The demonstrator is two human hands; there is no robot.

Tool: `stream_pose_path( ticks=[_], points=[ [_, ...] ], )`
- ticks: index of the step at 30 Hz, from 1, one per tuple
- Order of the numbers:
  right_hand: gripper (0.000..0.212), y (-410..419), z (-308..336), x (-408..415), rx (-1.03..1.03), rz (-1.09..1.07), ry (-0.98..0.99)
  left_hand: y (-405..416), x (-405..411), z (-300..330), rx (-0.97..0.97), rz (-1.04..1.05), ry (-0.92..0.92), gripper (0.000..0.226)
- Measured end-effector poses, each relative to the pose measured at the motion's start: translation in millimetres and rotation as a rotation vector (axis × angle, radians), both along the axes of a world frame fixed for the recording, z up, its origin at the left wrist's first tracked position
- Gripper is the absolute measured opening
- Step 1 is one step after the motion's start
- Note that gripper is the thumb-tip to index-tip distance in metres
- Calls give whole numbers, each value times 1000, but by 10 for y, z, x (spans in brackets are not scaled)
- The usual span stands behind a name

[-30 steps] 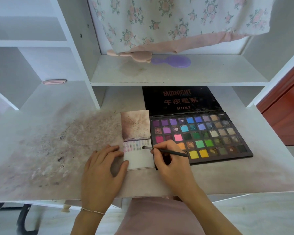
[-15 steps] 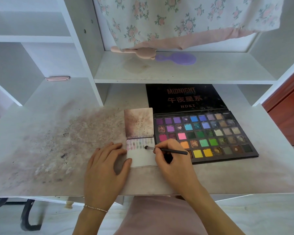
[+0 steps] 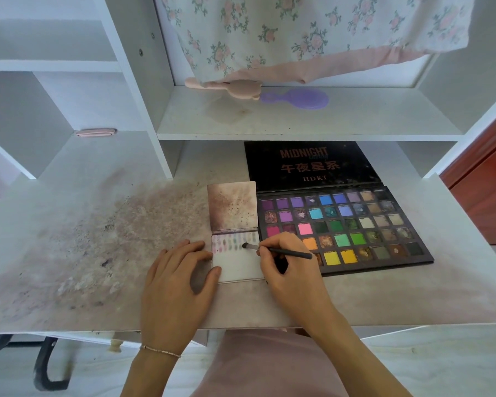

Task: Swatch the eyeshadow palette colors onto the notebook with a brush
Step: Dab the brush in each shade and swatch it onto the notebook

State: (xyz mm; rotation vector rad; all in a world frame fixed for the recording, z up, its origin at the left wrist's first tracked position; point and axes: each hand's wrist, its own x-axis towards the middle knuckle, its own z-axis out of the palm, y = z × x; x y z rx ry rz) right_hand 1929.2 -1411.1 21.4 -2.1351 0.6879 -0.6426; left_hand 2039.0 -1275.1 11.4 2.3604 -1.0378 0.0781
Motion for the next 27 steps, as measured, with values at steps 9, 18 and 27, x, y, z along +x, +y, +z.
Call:
stream_pose_path(
  ticks=[9, 18, 27],
  points=[
    [5, -6, -22, -3, 4, 12, -33, -2, 0, 4, 1, 0, 13, 27],
    [21, -32, 22, -108, 74, -33, -249, 3, -3, 10, 3, -3, 24, 27],
    [25, -335, 28, -466, 43, -195, -282, -1, 3, 16, 31, 7, 43, 28]
  ],
)
